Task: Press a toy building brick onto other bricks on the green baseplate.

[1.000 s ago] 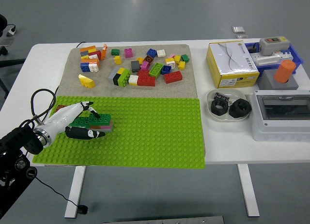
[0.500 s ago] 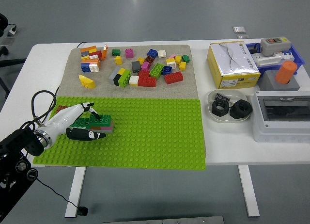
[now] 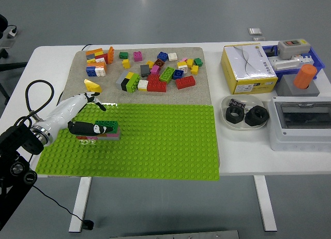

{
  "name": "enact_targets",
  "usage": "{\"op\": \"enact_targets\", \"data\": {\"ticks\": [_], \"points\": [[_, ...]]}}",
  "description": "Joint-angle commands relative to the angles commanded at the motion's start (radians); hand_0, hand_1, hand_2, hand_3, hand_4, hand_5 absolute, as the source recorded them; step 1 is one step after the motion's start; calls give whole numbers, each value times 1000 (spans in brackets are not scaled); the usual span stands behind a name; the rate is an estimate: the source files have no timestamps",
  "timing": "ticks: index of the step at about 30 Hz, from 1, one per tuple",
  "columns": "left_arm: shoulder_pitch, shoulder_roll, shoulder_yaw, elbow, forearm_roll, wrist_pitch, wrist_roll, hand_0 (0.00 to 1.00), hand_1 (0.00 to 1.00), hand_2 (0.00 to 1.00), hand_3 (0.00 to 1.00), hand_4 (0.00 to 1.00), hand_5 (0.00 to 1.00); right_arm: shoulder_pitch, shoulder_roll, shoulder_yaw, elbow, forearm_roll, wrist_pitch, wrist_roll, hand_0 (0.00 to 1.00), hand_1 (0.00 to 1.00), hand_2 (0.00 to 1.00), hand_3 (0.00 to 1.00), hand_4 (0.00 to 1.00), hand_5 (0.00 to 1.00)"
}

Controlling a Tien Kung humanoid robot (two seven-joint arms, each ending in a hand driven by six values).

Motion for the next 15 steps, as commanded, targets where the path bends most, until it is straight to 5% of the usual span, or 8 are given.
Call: {"op": "enact_targets", "data": {"ticks": [2, 3, 8, 9, 14, 15], "points": [[6, -2, -21, -19, -1, 0, 4, 995, 976, 955, 600, 978, 329, 1, 3, 17, 0, -13, -2, -8, 686, 654, 633, 864, 641, 998], [9, -2, -32, -29, -3, 0, 5, 993, 977, 957, 604, 908, 235, 2, 4, 33, 0, -26, -2, -14, 686, 654, 630, 865, 641, 998], [16, 13, -72, -56, -22, 6, -5, 993, 977, 957, 604, 908, 235, 7, 11, 105, 0, -84, 1, -39, 686, 654, 630, 865, 641, 998], [16, 20, -81, -55, -28, 11, -13, 988, 968, 949, 596, 802, 120, 9, 13, 120, 0, -97, 2, -44, 686, 655, 636, 868, 639, 998], [32, 49, -120, -45, -35, 34, -47, 988, 968, 949, 596, 802, 120, 20, 22, 157, 0, -136, 3, -61, 686, 655, 636, 868, 639, 998], [38, 53, -130, -45, -36, 39, -55, 973, 940, 923, 600, 664, 2, 23, 24, 159, 0, -135, 3, -63, 684, 655, 648, 873, 637, 998]]}}
